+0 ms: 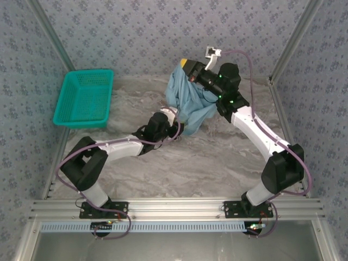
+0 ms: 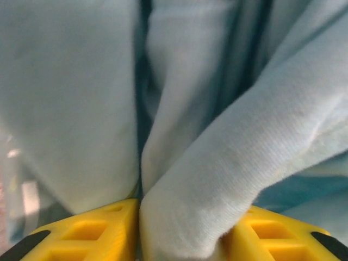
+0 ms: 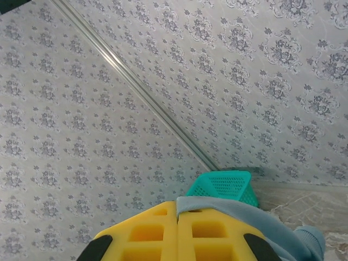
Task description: Fold the inside-out t-shirt
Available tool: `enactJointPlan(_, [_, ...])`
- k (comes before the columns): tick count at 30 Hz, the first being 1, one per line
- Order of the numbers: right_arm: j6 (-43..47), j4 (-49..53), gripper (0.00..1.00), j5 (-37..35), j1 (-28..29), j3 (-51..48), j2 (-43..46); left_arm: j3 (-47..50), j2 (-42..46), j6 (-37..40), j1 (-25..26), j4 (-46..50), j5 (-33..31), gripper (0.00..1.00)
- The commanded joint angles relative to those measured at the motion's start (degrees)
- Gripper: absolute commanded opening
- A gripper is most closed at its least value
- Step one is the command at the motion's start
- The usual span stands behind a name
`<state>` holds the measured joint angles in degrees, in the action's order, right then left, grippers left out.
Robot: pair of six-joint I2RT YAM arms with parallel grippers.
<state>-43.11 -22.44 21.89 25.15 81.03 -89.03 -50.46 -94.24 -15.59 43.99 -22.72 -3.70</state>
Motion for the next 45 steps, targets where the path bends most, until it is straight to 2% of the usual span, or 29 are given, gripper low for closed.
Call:
enactJointPlan(1, [3.4,0.8,0.00,6.2,-1.2,3.1,1.5,4.1,4.7,1.0,-1.3,1.3,-2.4,0.47])
enactJointPlan(4, [3.0,-2.8,0.00,16.3,-2.9,2.9,0.2,8.6,11.7,0.3,-2.6,0.1,1.7,0.57])
enactJointPlan(6, [4.6,-3.3,0.00,19.9,-3.2,2.4,0.0,11.0,16.2,-1.8,-4.8,-1.2,6.2,0.63])
enactJointPlan(9, [9.7,1.1,0.00,16.6,-1.6,1.7,0.8,11.9,21.4,-6.1,-8.6,-2.9,12.1,0.69])
enactJointPlan(12, [11.4,5.2,0.00,9.4,0.3,1.4,1.3,9.7,24.2,-7.1,-9.1,-0.8,14.8,0.71])
enactJointPlan(14, [10.2,7.5,0.00,2.9,0.8,1.4,1.3,9.2,25.5,-6.1,-6.5,-2.4,15.5,0.71])
enactJointPlan(16, [8.9,9.2,0.00,-3.7,2.0,0.8,1.5,7.5,25.2,-2.3,-1.4,-4.1,15.3,0.71])
enactJointPlan(18, [7.8,9.6,0.00,-7.2,3.3,0.4,1.5,4.8,23.1,1.4,3.1,-5.3,15.7,0.69])
enactJointPlan(21, [4.3,9.5,0.00,-10.3,4.7,0.2,1.5,-0.6,17.9,6.7,7.5,-5.0,14.9,0.67])
enactJointPlan(23, [2.3,9.0,0.00,-11.9,5.5,-0.2,1.7,-4.0,13.8,10.2,9.7,-5.1,12.2,0.67])
enactJointPlan(27, [-2.1,7.5,0.00,-12.9,6.5,-1.5,2.5,-10.5,4.2,16.0,10.7,-5.8,7.5,0.68])
enactJointPlan(28, [-3.1,7.0,0.00,-12.9,6.5,-1.7,2.7,-11.6,2.2,17.4,10.7,-6.4,7.6,0.66])
enactJointPlan(34, [-7.0,6.4,0.00,-11.4,5.4,-0.9,3.4,-11.4,-6.7,22.6,12.5,-13.8,8.8,0.17])
enactJointPlan(36, [-7.9,5.5,0.00,-11.2,4.4,-0.7,3.4,-10.6,-8.0,25.0,14.2,-14.5,7.8,0.07])
enactJointPlan(43, [-7.7,5.9,0.00,-8.6,0.5,1.8,2.7,-10.9,-11.9,31.2,18.4,-9.3,3.5,0.06])
enactJointPlan(44, [-6.3,7.6,0.00,-7.9,-0.2,2.8,2.7,-10.4,-12.0,31.2,18.4,-8.2,3.7,0.09])
enactJointPlan(45, [-3.4,10.9,0.00,-6.3,-1.2,4.9,2.5,-9.5,-12.1,31.1,18.4,-7.3,3.2,0.18])
